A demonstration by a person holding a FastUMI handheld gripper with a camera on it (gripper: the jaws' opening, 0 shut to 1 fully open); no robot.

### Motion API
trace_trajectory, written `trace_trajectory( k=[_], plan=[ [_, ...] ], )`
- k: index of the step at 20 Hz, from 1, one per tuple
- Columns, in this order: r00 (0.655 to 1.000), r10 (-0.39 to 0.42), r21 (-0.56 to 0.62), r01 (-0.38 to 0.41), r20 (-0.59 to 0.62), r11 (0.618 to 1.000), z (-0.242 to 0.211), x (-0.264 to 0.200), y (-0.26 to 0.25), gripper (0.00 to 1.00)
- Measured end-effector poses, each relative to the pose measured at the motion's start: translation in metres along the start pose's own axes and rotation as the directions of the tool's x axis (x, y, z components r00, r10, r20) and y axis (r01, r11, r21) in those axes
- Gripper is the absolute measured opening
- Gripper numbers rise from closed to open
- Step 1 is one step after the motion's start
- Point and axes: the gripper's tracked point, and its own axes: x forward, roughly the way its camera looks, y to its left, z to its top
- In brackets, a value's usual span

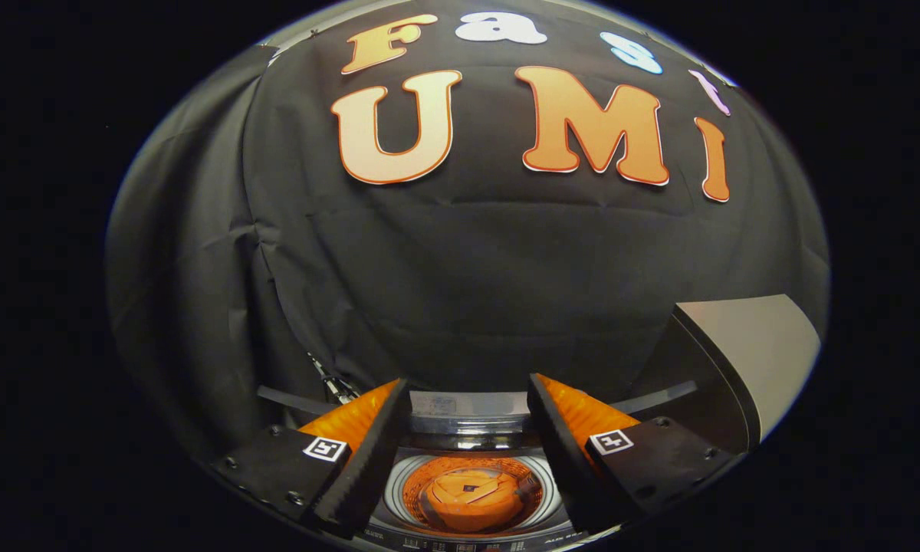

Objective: Put the clothes into the washing machine and then close the washing machine lid.

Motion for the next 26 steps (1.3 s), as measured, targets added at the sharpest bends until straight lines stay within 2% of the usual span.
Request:
trace_trajectory(
  k=[6, 10, 15, 26],
  plan=[
    [1.000, 0.006, 0.016, -0.005, -0.013, 1.000, -0.023, -0.011, 0.003, 0.99],
    [0.988, 0.011, 0.042, -0.004, -0.153, 0.999, -0.072, -0.002, 0.006, 0.98],
    [0.980, 0.019, 0.044, -0.011, -0.199, 0.999, -0.101, 0.002, 0.011, 0.99],
    [0.980, 0.029, 0.042, -0.021, -0.199, 0.999, -0.106, -0.010, 0.014, 0.99]
  ],
)
